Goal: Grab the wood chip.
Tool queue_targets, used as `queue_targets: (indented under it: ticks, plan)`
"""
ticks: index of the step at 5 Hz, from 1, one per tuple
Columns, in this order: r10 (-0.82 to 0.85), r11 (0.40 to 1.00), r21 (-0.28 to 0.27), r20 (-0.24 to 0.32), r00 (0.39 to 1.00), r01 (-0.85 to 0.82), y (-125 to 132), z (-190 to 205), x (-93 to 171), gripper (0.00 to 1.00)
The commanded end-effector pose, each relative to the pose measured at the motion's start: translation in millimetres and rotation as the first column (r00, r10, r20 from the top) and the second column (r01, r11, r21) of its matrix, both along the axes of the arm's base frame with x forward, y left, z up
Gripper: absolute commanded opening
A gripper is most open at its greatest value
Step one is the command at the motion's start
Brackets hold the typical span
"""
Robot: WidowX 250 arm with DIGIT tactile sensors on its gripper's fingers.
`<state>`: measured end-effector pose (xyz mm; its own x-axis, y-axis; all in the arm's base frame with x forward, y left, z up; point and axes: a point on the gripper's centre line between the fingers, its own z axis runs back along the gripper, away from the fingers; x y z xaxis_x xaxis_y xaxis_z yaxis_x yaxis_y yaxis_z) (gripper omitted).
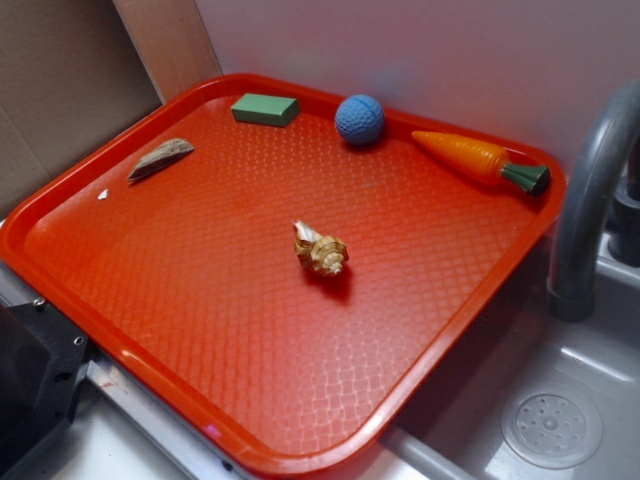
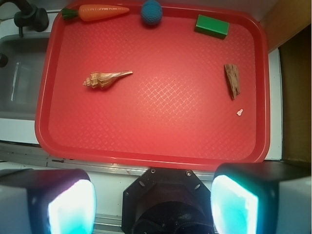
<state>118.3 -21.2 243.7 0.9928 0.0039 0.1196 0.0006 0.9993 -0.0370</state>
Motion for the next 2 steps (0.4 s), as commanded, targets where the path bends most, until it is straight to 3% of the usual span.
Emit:
queue_targets:
  ticks: [1,2]
  plan:
    - [0.0,1.0,0.0,0.0,1.0,0.0,0,0,0,1.0]
    - [0.023,0.998,0.058,0.012,1.0,-0.024,48,-35,38,1.0]
